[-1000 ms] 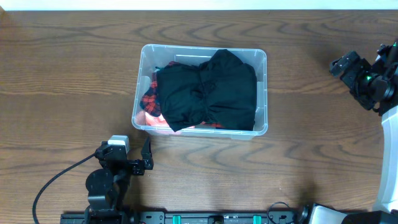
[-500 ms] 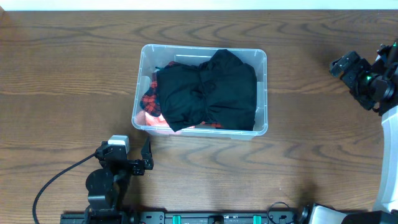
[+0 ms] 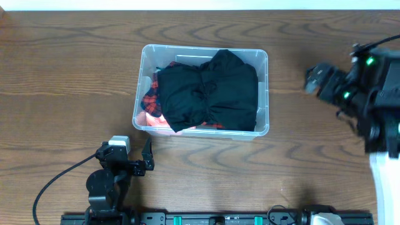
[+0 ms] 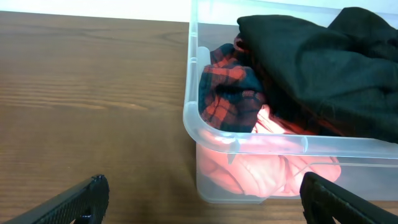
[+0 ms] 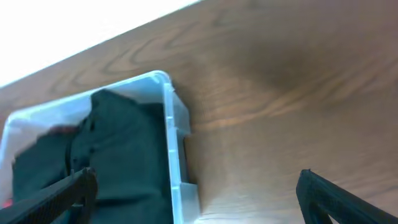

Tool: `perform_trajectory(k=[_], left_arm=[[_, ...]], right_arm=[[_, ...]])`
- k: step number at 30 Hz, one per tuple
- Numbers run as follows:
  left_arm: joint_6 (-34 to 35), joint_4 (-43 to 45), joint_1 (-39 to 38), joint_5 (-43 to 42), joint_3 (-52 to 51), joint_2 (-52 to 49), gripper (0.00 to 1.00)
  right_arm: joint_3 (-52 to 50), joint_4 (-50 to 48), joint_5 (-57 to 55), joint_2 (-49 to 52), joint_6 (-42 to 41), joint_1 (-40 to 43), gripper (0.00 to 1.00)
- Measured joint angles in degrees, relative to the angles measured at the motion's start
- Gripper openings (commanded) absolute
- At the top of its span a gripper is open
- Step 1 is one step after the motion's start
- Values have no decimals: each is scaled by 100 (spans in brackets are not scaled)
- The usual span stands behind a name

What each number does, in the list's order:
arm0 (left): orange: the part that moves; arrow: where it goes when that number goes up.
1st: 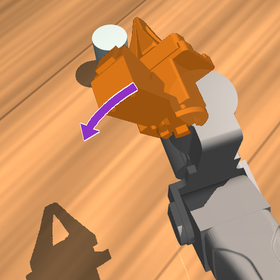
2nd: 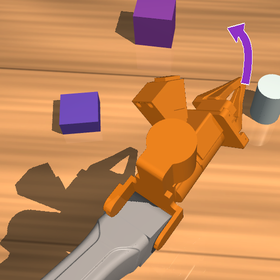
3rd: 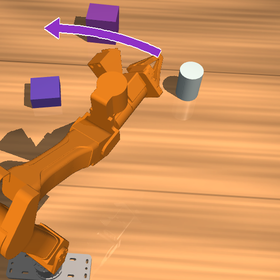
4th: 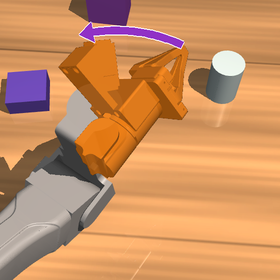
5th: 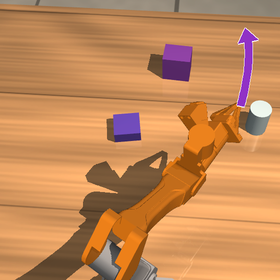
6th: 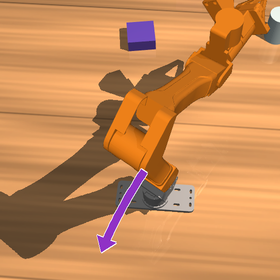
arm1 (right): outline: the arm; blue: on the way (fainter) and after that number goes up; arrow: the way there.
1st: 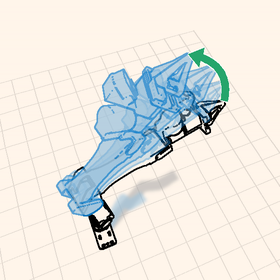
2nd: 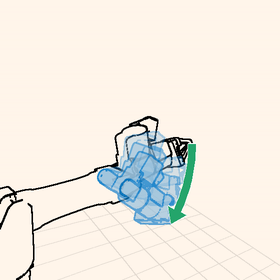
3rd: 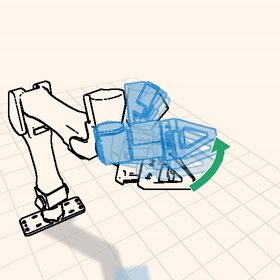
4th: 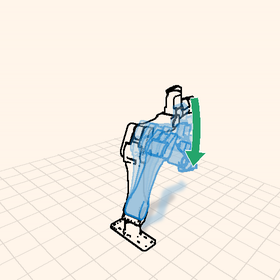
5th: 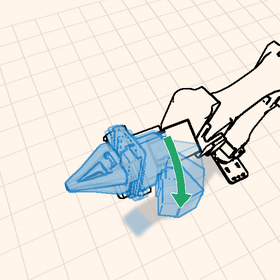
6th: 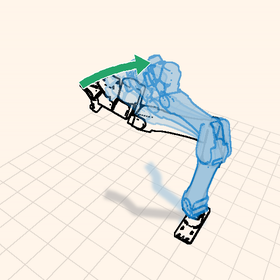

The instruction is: Pack container

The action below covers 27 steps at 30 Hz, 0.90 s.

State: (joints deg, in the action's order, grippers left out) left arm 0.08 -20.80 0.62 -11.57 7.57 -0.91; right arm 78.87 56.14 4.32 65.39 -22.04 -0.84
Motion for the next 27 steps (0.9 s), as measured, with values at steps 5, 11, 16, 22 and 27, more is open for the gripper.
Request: perform_trajectory(k=[5,11,16,22,27], left_arm=[[2,0,0,2,0,0,98],[2,2,0,2,0,-2,98],[2,4,0,2,0,-2,98],[2,4,0,2,0,-2,98],[2,7,0,2,-2,-2,98]], right_arm=[[-122,-769,-431,-518,896,-323,99],[-590,-1644,-256,-1115,2070,-328,99],[-1351,-2238,-173,-1886,2671,-326,99],[-2649,-2848,-133,-3082,2946,-326,99],[-3982,-3449,-131,-4190,3014,-326,99]])
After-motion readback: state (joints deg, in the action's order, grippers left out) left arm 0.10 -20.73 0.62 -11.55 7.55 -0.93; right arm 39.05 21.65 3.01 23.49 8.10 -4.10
